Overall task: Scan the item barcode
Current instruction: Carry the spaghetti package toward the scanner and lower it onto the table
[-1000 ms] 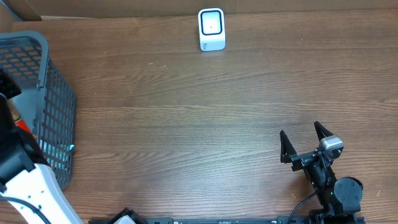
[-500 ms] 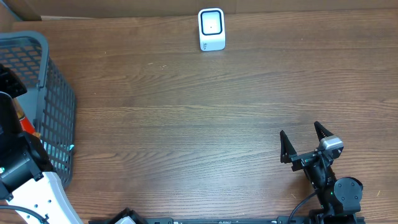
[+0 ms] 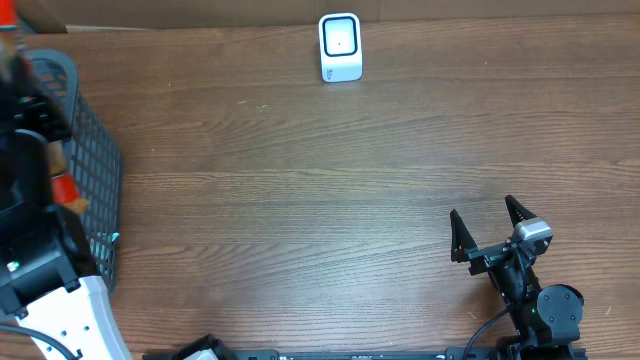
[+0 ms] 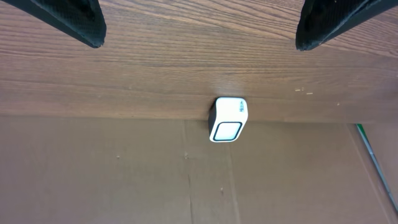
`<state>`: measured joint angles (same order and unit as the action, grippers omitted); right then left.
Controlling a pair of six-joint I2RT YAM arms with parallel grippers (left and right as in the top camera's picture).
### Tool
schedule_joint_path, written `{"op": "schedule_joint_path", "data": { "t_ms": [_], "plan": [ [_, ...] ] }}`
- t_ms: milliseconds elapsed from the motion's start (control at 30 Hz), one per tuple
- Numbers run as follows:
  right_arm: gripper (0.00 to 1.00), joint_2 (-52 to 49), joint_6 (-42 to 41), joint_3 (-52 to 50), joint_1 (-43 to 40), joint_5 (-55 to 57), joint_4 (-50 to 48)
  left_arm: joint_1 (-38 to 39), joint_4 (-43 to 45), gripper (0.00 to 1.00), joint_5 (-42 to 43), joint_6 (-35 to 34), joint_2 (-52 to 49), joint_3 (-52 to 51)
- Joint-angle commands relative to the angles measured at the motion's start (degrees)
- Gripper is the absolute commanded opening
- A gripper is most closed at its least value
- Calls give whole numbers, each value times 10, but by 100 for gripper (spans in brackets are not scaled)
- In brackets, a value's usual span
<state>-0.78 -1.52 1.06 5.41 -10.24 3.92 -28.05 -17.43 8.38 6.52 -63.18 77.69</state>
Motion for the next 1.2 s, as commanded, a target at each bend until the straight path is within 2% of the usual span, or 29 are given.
{"op": "schedule_joint_path", "data": {
  "t_ms": [0, 367, 600, 800, 1000, 1167],
  "plan": [
    [100, 6, -2, -6, 5, 3, -3, 45, -15, 4, 17, 0, 27, 35],
    [100, 6, -2, -6, 5, 3, -3, 202, -165, 4, 8, -59, 9, 35],
    [100, 6, -2, -6, 5, 3, -3, 325, -251, 4, -80, -113, -39, 34],
    [100, 6, -2, -6, 5, 3, -3, 420, -306, 4, -118, -161, -119, 34],
    [100, 6, -2, -6, 5, 3, -3, 465, -335, 4, -112, -232, -228, 34],
    [100, 6, -2, -6, 5, 3, -3, 498, -355, 4, -72, -222, -322, 34]
  ]
}}
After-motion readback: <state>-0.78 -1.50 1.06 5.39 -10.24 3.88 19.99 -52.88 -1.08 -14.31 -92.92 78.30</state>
